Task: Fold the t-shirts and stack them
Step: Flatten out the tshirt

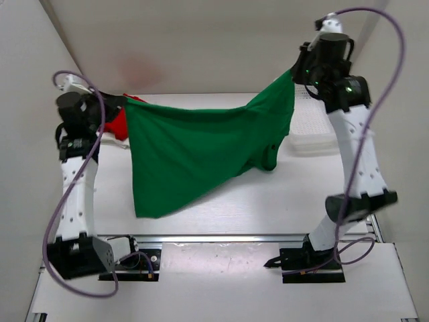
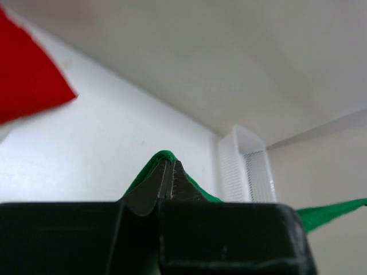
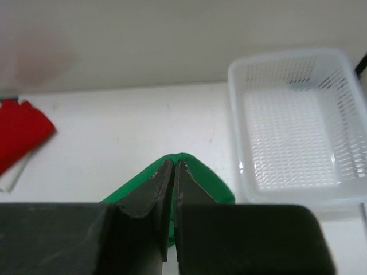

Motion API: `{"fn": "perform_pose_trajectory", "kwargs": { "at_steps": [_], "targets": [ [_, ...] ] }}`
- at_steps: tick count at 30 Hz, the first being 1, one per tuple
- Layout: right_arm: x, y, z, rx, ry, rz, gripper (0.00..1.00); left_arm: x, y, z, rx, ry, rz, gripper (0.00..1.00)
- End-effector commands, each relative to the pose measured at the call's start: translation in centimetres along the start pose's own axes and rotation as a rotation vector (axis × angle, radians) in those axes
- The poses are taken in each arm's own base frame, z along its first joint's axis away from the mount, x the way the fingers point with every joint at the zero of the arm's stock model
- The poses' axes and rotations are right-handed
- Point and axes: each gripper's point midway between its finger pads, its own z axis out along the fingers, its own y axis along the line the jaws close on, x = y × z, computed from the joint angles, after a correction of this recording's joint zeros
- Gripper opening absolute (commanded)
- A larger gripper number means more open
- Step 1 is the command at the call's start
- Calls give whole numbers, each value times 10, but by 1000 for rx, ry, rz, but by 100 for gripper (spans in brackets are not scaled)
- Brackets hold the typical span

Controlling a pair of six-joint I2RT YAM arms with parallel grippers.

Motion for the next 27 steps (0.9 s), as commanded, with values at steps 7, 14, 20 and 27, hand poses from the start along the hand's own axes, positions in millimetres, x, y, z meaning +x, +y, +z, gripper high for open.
{"fn": "perform_pose_trajectory", "kwargs": {
  "at_steps": [7, 14, 20, 27],
  "targets": [
    [-52, 10, 113, -151, -173, 31, 0, 26, 14, 129, -84, 105, -29, 0],
    [-197, 16, 28, -243, -718, 9, 0, -110, -93, 135, 162, -177, -32, 0],
    [-233, -20, -44, -310, -820, 36, 0, -154, -88, 98, 159, -303, -31, 0],
    [-135, -42, 2, -176, -515, -6, 0, -132, -48, 70, 85, -299, -8, 0]
  ]
}}
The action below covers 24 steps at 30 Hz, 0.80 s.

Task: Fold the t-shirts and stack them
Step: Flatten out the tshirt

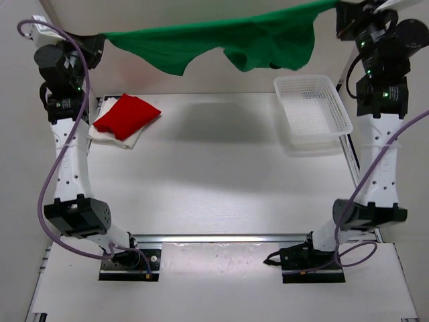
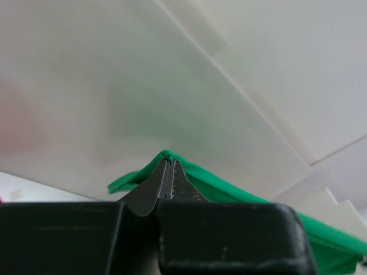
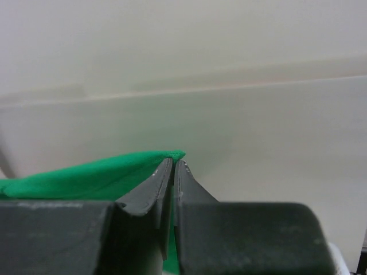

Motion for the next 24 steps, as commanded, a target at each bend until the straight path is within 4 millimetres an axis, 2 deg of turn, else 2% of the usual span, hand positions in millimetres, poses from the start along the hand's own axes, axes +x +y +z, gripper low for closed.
{"fn": "perform_pose_trajectory", "kwargs": {
  "at_steps": [1, 3, 4, 5, 6, 7, 8, 10, 11, 12, 13, 14, 15, 16, 20, 21, 23, 24],
  "targets": [
    [86, -12, -12, 42, 197, -28, 0, 14, 42, -19, -95, -3, 27, 0],
    [136, -11, -41, 45, 296, -27, 0, 52, 78, -37, -166, 57, 24, 0],
    [151, -10, -50, 37, 328, -27, 0, 52, 76, -48, -162, 50, 46, 0],
    [183, -4, -67, 37, 381, -31, 0, 67, 92, -63, -209, 63, 60, 0],
    [212, -10, -89, 78, 434, -39, 0, 90, 111, -79, -258, 93, 67, 0],
    [241, -15, -112, 120, 484, -48, 0, 120, 142, -95, -323, 137, 75, 0],
    [258, -5, -121, 108, 517, -67, 0, 124, 141, -107, -318, 133, 98, 0],
    [308, -12, -163, 199, 654, -79, 0, 176, 194, -148, -456, 209, 90, 0],
    [321, -7, -179, 204, 711, -6, 0, 182, 201, -160, -468, 225, 76, 0],
    [344, -5, -205, 219, 774, 59, 0, 204, 219, -181, -513, 273, 58, 0],
    [365, -5, -233, 253, 825, 113, 0, 218, 236, -200, -550, 302, 44, 0],
    [378, -2, -259, 258, 871, 131, 0, 226, 240, -208, -549, 334, 60, 0],
    [384, -2, -273, 289, 891, 161, 0, 239, 249, -224, -580, 375, 59, 0],
    [394, -4, -298, 329, 934, 177, 0, 245, 253, -232, -599, 386, 69, 0],
    [417, 8, -383, 366, 1133, 292, 0, 272, 254, -262, -605, 512, 58, 0],
    [415, 8, -389, 367, 1127, 322, 0, 279, 257, -270, -613, 553, 49, 0],
    [418, 19, -417, 347, 1167, 412, 0, 282, 260, -282, -619, 585, 48, 0],
    [414, 24, -420, 361, 1171, 413, 0, 282, 263, -288, -624, 598, 41, 0]
  ]
}}
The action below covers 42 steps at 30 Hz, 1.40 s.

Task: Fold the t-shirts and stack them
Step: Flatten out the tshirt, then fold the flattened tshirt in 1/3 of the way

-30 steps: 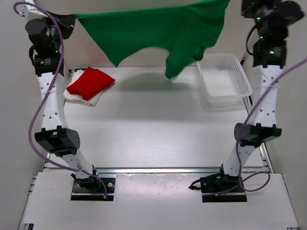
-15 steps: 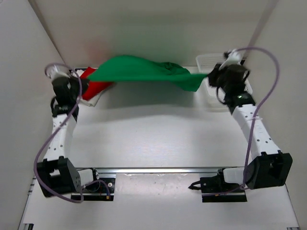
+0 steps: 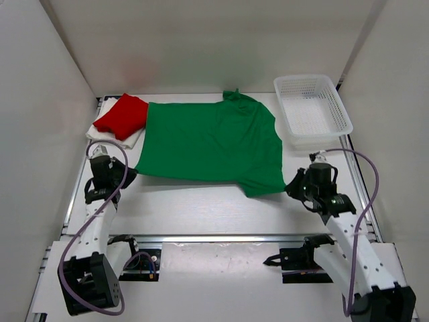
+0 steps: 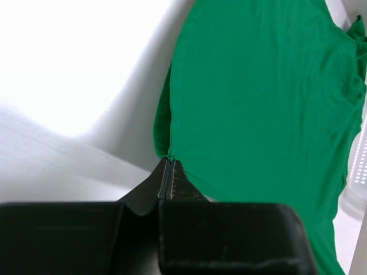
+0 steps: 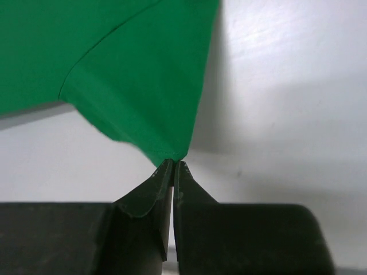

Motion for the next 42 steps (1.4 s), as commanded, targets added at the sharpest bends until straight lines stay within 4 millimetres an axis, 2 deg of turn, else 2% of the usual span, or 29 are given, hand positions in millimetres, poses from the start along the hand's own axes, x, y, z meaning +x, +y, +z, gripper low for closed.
{"fn": "perform_pose_trajectory", "kwargs": {
  "at_steps": [1, 2, 6, 8, 9, 11, 13, 14, 16, 17, 19, 20, 22, 29, 35, 38, 39, 40, 42],
  "targets": [
    [31, 18, -21, -56, 87, 97, 0, 19, 18, -13, -8, 74, 22, 0],
    [26, 23, -28, -53, 70, 111, 0, 20, 22, -16, -8, 81, 27, 0],
    [45, 19, -41, -47, 133, 134, 0, 23, 25, -26, -23, 100, 79, 0],
    [42, 10, -38, -36, 111, 160, 0, 35, 25, -24, -21, 129, 74, 0],
    [35, 17, -37, -78, 93, 156, 0, 36, 22, -21, -11, 128, 73, 0],
    [22, 10, -26, -66, 74, 159, 0, 37, 22, -10, -26, 138, 43, 0],
    [4, 13, -13, -99, 52, 138, 1, 28, 10, 1, -5, 120, 2, 0],
    [1, 8, -3, -68, 74, 138, 0, 20, 1, 8, 5, 104, 1, 0],
    [-32, 12, 12, -43, 27, 108, 0, 12, -11, 19, 16, 96, -37, 0],
    [-38, 16, 16, -42, 23, 88, 0, 2, -18, 27, 20, 81, -59, 0],
    [-68, 25, 31, -30, -5, 68, 0, -12, -35, 37, 35, 66, -73, 0],
    [-78, 29, 34, -39, -13, 70, 0, -15, -34, 45, 22, 64, -88, 0],
    [-104, 34, 53, -21, -39, 56, 0, -23, -37, 58, 5, 56, -106, 0],
    [-162, 39, 100, 0, -49, 65, 0, -47, -28, 90, -36, 40, -178, 0],
    [-184, 36, 143, 17, -22, 57, 0, -59, -32, 125, -71, 51, -177, 0],
    [-189, 39, 165, 26, -10, 34, 0, -54, -34, 139, -89, 82, -157, 0],
    [-190, 35, 172, 41, 11, 44, 0, -52, -39, 140, -77, 94, -146, 4],
    [-191, 36, 176, 36, 14, 45, 2, -49, -33, 144, -97, 108, -149, 9],
    [-197, 43, 182, 12, 10, 39, 2, -50, -33, 142, -94, 105, -150, 19]
  ]
}}
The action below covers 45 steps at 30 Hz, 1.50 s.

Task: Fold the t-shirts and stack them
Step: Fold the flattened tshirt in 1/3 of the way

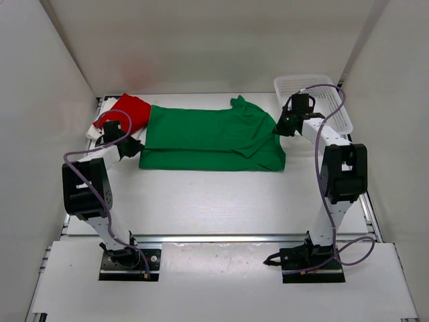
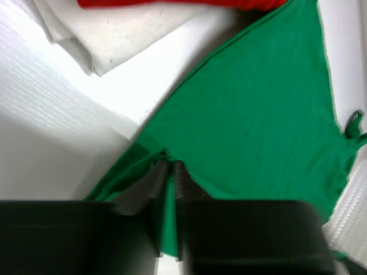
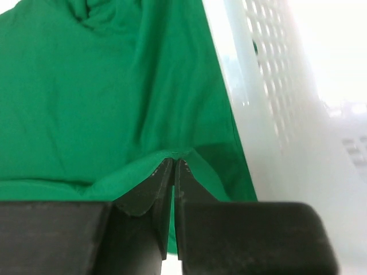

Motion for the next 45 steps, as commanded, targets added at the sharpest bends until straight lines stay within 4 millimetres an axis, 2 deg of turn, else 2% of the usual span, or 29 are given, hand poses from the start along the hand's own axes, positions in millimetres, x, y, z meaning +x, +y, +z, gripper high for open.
{"fn": "perform_pose_trajectory", "kwargs": {
  "at_steps": [1, 3, 4, 5, 6, 7, 8, 10, 12, 13, 14, 15, 16, 17, 18, 19, 20, 21, 24, 28, 31, 32, 34, 35, 38, 39, 40, 42, 45],
  "targets": [
    [-36, 19, -4, -46, -97, -30, 3, -13, -7, -8, 15, -36, 8, 26],
    [-49, 26, -9, -54, -146, -45, 4, -19, -12, -21, 38, -79, 18, 37],
    [-59, 40, -19, -78, -171, -61, 8, -18, -14, -29, 49, -86, 20, 42],
    [-58, 43, -20, -70, -171, -82, 18, -20, -13, -33, 46, -100, 23, 46],
    [-59, 45, -27, -57, -176, -89, 24, -12, -10, -40, 50, -95, 37, 47],
    [-60, 45, -30, -41, -187, -99, 35, -12, -9, -43, 55, -101, 29, 49],
    [-51, 48, -36, -33, -186, -121, 44, 0, -6, -49, 67, -86, 35, 47],
    [-44, 37, -48, 17, -232, -108, 49, 15, 8, -53, 64, -55, 20, 46],
    [-1, 25, -58, -6, -216, -62, 49, 41, 32, -57, 48, -13, 5, 44],
    [20, 16, -63, -23, -223, -28, 41, 49, 44, -59, 37, -6, -3, 44],
    [31, 18, -65, -65, -213, -17, 26, 54, 50, -60, 26, -2, -5, 43],
    [51, 13, -65, -95, -194, 10, 18, 59, 62, -59, 5, 1, -11, 44],
    [70, 8, -66, -109, -172, 27, 4, 64, 72, -59, -19, 10, -15, 45],
    [73, 5, -66, -99, -184, 36, 0, 64, 74, -59, -20, 12, -33, 45],
    [86, -1, -67, -88, -169, 34, 0, 69, 76, -60, -13, 21, -43, 47],
    [97, -10, -67, -67, -155, 43, 0, 64, 75, -57, -10, 2, -44, 48],
    [100, -17, -66, -58, -171, 49, 2, 62, 71, -54, -12, -9, -41, 50],
    [100, -22, -66, -55, -179, 62, 11, 67, 74, -52, -24, 5, -50, 51],
    [111, -44, -57, -22, -152, 103, 26, 61, 63, -41, -7, 5, -65, 52],
    [111, -60, -41, 21, -130, 103, 32, 62, 62, -22, -28, 38, -74, 48],
    [99, -69, -34, 38, -145, 121, 33, 63, 63, -16, -19, 50, -103, 38],
    [104, -70, -30, 40, -125, 128, 34, 65, 63, -12, -26, 54, -93, 33],
    [101, -78, -26, 49, -124, 142, 32, 64, 63, -8, -31, 49, -95, 20],
    [99, -79, -24, 40, -128, 149, 30, 64, 62, -7, -29, 50, -94, 17],
    [97, -77, -18, 15, -141, 153, 21, 62, 61, -3, -42, 45, -93, 5],
    [91, -73, -17, 3, -145, 151, 13, 58, 55, -2, -27, 37, -87, 1],
    [88, -70, -16, -5, -144, 152, 6, 60, 55, -2, -32, 44, -82, 0],
    [86, -69, -13, -6, -125, 164, 0, 57, 51, 0, -32, 44, -69, 0],
    [95, -73, -20, 31, -112, 179, 0, 57, 56, -4, -49, 40, -59, 0]
  ]
}}
